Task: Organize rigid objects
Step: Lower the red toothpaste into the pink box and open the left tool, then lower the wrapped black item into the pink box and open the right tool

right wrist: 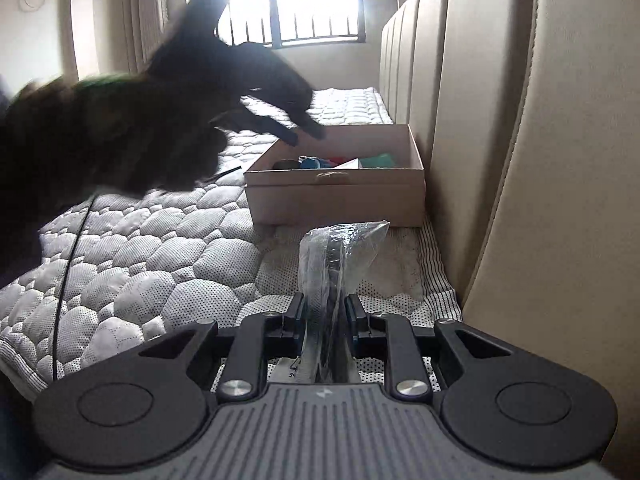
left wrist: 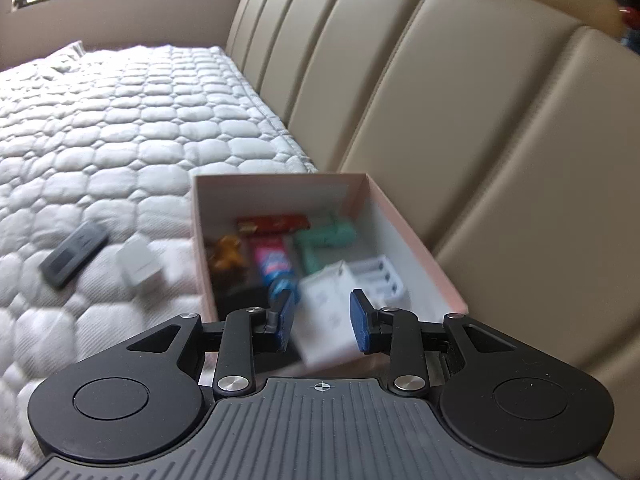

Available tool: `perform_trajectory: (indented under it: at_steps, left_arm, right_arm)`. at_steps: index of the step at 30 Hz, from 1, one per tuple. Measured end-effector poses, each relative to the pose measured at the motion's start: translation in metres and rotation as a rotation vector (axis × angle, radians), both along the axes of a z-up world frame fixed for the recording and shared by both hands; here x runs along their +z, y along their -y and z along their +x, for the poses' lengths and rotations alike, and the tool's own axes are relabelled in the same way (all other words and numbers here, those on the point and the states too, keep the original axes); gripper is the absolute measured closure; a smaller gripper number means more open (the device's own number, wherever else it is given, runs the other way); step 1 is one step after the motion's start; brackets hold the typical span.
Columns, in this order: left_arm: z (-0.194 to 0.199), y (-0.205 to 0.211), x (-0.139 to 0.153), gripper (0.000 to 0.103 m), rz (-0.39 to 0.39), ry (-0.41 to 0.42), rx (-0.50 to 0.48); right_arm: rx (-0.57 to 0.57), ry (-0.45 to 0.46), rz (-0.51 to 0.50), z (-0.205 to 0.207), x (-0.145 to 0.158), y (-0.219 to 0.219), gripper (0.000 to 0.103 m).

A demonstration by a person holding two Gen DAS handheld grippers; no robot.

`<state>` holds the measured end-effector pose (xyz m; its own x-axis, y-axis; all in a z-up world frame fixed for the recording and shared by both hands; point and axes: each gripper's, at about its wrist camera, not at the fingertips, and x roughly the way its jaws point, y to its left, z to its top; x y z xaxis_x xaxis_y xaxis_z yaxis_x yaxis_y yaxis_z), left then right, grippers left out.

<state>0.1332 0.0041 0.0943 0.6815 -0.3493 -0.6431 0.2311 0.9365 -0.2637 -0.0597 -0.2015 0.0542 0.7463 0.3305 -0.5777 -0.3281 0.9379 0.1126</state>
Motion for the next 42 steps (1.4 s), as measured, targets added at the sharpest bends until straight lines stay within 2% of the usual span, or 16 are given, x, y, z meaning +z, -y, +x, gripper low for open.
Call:
perform_trajectory:
  at_steps: [6,10,17,19,20,21,23,28,34,38,42]
  left_arm:
    - [-0.072,-0.048,-0.010,0.070,-0.038,0.045,0.000]
    - [-0.101,-0.081,-0.015,0.070,-0.036,0.034,0.012]
    - [-0.133,-0.129,-0.022,0.070,-0.047,0.048,0.009]
    - [-0.137,-0.143,-0.026,0.070,-0.051,0.045,0.020]
    - [-0.139,-0.150,-0.028,0.070,-0.049,0.044,0.031]
    - [-0.140,-0.156,-0.031,0.070,-0.048,0.042,0.043]
    - [-0.140,-0.171,-0.035,0.070,-0.054,0.037,0.075]
    - [-0.140,-0.205,-0.042,0.070,-0.091,0.043,0.158]
    - [-0.150,-0.231,-0.048,0.070,-0.120,0.037,0.178]
    - [-0.156,-0.245,-0.045,0.070,-0.130,0.060,0.196]
    - [-0.154,-0.257,-0.044,0.070,-0.141,0.066,0.227]
  right_arm:
    - [-0.004,-0.014,-0.023,0.014,0.011,-0.003,0.083]
    - [-0.034,0.009,-0.025,0.042,0.039,-0.004,0.083]
    - [-0.138,0.042,0.030,0.138,0.104,-0.021,0.083]
    - [-0.126,0.021,0.044,0.173,0.113,-0.033,0.079]
    - [-0.119,0.002,0.040,0.188,0.114,-0.040,0.070]
    - [-0.134,-0.013,0.021,0.199,0.113,-0.047,0.058]
    - [-0.138,-0.009,-0.032,0.212,0.109,-0.064,0.054]
    - [0.000,-0.041,-0.109,0.219,0.089,-0.122,0.054]
    - [0.152,-0.155,-0.169,0.257,0.065,-0.214,0.054]
    - [0.158,-0.252,-0.229,0.291,0.038,-0.260,0.055]
    - [0.116,-0.306,-0.312,0.316,0.006,-0.283,0.055]
